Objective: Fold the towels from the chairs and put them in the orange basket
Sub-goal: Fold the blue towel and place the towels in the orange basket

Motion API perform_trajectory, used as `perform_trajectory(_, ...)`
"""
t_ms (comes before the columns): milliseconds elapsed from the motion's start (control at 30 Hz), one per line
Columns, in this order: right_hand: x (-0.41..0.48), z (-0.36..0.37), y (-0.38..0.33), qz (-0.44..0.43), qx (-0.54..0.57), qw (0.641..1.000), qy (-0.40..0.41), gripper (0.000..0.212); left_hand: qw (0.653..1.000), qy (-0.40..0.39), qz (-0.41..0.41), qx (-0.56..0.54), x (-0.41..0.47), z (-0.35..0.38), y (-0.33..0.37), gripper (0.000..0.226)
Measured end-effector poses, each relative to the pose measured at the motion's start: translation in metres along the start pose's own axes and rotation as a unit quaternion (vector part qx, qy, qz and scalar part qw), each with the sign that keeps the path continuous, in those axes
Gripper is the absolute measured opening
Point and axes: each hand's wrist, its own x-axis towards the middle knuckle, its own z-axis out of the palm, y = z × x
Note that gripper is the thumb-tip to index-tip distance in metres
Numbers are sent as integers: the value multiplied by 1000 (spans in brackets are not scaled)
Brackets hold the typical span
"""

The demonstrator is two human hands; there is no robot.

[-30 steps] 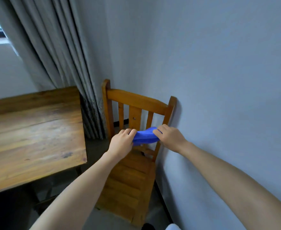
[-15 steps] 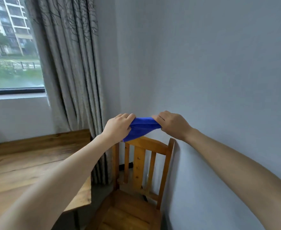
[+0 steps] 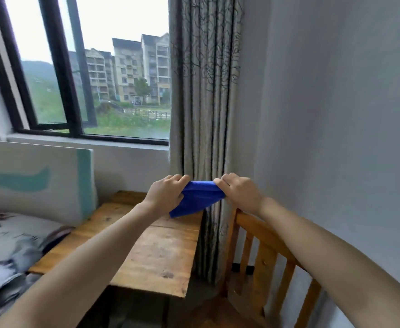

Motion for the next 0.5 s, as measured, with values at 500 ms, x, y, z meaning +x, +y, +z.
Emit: perform_trajectory(500, 126, 38, -280, -300, 298, 893, 153, 43, 883, -37, -452, 124, -310, -80, -9, 41)
